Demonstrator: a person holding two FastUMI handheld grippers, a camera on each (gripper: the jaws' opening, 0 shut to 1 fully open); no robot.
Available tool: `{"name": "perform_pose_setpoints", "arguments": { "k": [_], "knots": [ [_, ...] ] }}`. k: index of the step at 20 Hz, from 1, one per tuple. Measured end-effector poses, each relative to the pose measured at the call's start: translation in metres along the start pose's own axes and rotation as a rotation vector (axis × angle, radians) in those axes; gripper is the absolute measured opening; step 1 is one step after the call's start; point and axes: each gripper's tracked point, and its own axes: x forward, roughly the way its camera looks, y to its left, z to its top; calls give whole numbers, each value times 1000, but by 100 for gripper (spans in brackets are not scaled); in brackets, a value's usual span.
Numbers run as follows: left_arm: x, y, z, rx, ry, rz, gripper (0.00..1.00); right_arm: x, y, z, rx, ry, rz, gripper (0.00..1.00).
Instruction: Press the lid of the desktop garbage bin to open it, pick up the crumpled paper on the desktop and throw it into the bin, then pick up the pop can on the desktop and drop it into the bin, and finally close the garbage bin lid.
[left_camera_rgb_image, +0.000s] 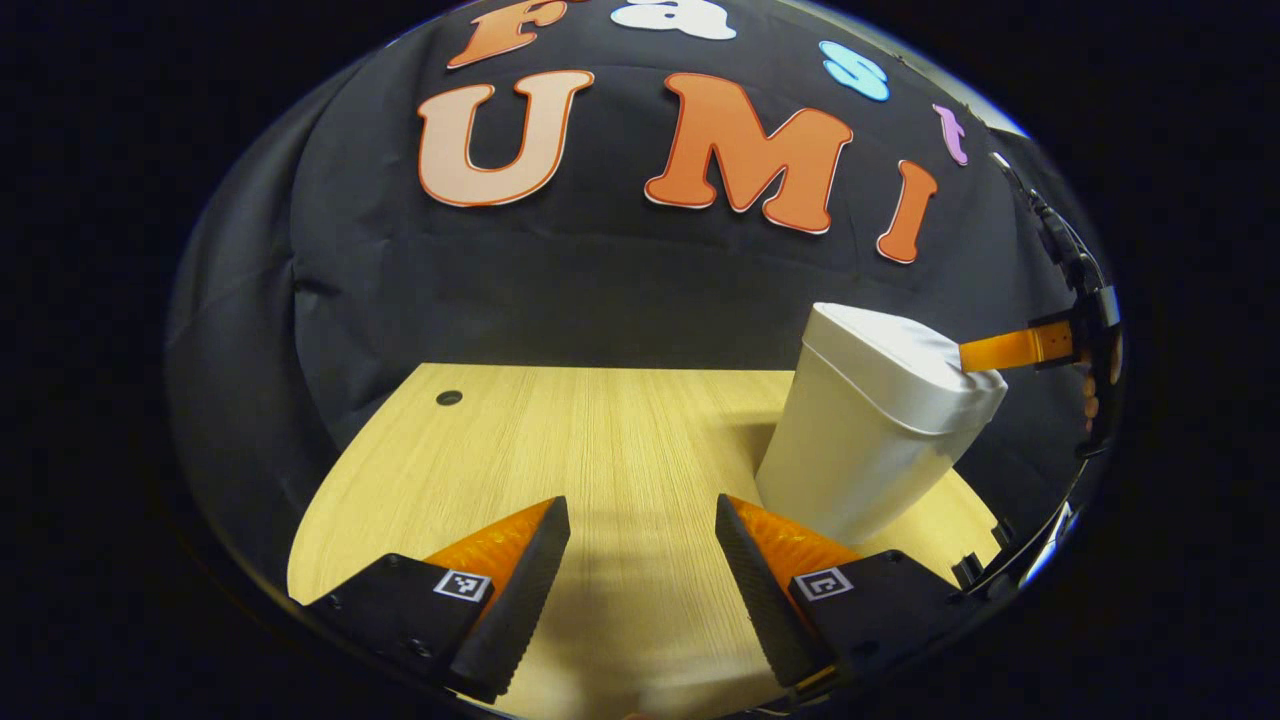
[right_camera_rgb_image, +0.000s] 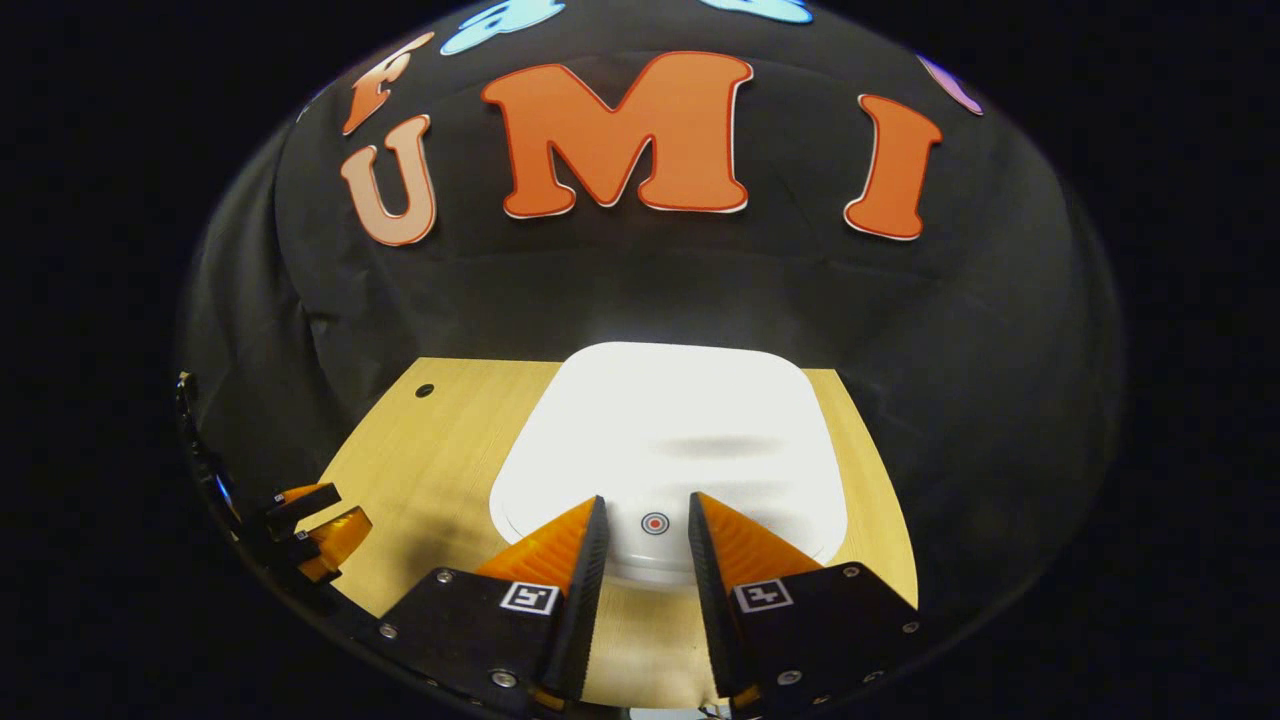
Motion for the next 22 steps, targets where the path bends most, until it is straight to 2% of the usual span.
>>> {"name": "perform_pose_setpoints", "arguments": {
  "k": [5,6,7,8,9,10,12,15,19,22],
  "knots": [
    [0,16,46,50,-65,-40,94,-4,0,3,-20,-99,-75,47],
    [-2,19,55,66,-84,-45,93,-6,3,2,1,-123,-86,54],
    [-4,22,62,79,-103,-47,94,-7,5,3,22,-148,-90,55],
    [-5,24,72,90,-124,-46,94,-8,7,3,30,-163,-94,67],
    [-5,28,81,102,-145,-44,94,-9,9,3,25,-180,-103,69],
    [-7,31,89,108,-168,-39,94,-9,12,3,14,-197,-114,82],
    [-10,37,108,115,-229,-21,94,-13,22,11,-18,-247,-125,88],
    [-19,48,137,103,-316,5,94,-14,50,22,-69,-310,-98,93],
    [-33,66,170,94,-449,67,93,-25,92,45,-83,-405,-7,98],
    [-43,71,179,103,-492,90,93,-27,112,59,-143,-473,6,98]
  ]
}}
